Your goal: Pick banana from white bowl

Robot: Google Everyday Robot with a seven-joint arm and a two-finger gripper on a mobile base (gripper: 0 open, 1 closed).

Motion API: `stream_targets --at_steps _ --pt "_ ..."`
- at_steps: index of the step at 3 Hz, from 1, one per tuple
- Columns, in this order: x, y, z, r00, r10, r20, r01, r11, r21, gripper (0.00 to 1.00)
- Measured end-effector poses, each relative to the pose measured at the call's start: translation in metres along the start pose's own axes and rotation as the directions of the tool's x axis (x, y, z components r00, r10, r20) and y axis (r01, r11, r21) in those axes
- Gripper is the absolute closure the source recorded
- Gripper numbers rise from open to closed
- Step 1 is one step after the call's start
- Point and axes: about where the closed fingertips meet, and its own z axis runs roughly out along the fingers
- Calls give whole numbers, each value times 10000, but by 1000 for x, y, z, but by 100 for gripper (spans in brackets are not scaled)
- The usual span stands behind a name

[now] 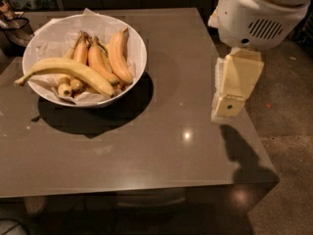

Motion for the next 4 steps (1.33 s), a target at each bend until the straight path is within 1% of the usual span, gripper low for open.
stream_targets --at_steps 1,2,3,4 --pt "-37 -15 8 9988 -450 173 449 9990 64 0" --pt "-78 -31 22 9932 -1154 162 1155 9933 -4 0" --pt "-84 -32 17 9919 -1243 279 1237 9921 199 0" --pt "-89 -33 15 9871 -1303 935 1283 9914 264 0"
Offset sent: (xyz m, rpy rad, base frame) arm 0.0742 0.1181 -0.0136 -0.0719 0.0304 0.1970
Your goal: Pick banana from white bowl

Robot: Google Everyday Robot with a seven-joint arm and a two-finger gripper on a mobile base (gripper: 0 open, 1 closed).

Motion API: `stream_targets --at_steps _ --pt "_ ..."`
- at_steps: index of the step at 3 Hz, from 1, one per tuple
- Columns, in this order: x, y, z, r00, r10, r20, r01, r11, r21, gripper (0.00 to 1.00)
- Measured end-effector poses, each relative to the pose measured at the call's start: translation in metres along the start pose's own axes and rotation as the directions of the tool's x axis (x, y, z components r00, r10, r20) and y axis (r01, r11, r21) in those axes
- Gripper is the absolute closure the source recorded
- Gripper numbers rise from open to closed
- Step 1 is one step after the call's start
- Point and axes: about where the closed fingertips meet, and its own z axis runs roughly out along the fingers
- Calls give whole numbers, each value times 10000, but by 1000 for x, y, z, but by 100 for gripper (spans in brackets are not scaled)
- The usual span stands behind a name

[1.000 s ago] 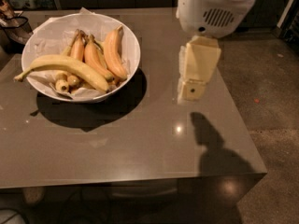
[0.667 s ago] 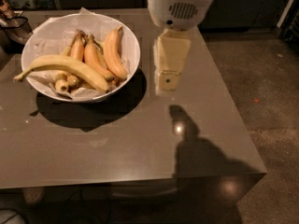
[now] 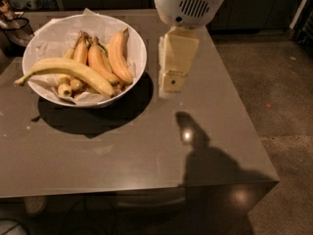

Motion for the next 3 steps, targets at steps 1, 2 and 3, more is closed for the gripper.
stream_targets --at_steps 1,2,3 --pt "-31 -2 12 9978 -433 508 458 9977 -491 0" --pt "-67 -3 37 9909 -1202 599 1263 9858 -1108 0" --pt "-72 -4 35 9896 -1260 693 1325 9864 -976 0"
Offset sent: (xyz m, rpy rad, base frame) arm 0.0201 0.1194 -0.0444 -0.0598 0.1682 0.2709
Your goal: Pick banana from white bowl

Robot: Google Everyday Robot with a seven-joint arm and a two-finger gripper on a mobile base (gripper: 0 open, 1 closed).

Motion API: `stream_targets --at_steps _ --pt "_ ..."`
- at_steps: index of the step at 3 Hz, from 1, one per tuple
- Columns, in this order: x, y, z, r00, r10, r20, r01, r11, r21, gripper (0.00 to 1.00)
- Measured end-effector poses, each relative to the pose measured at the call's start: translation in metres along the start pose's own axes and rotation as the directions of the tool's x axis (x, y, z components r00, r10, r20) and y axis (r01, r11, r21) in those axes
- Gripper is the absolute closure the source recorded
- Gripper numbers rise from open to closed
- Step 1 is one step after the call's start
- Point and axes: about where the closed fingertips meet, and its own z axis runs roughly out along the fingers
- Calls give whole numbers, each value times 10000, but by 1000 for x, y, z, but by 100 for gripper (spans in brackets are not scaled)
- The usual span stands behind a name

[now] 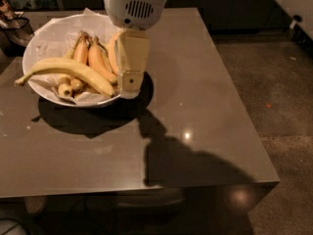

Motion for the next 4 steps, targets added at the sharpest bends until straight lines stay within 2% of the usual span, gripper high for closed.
stream_targets --at_steps 1,2,4 --pt "-6 -1 12 9992 64 393 -56 9997 -225 0" --pt "-24 -13 29 9977 12 673 20 9989 -476 0" --pt "-50 -34 57 9966 -13 829 92 9955 -947 30"
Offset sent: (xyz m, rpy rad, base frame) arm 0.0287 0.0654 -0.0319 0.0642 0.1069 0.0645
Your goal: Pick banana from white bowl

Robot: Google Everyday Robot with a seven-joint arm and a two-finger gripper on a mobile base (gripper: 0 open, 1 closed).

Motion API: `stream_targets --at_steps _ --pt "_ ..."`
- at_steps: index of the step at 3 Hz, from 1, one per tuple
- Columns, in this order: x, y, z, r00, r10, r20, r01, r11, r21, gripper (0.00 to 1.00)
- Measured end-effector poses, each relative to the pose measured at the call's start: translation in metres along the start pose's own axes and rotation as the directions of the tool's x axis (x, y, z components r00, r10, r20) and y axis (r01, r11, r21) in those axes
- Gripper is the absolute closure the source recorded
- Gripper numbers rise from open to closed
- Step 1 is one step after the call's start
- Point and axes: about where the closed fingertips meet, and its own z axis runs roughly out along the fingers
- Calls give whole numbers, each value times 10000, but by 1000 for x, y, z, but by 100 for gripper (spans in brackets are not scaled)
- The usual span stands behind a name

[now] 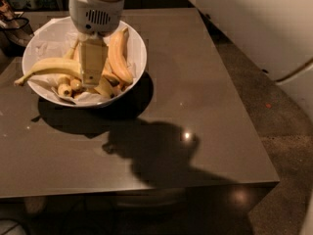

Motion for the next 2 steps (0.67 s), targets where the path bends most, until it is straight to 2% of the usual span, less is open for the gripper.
stream_targets --at_steps 2 --pt "-11 -16 18 9999 62 110 -57 9992 -403 22"
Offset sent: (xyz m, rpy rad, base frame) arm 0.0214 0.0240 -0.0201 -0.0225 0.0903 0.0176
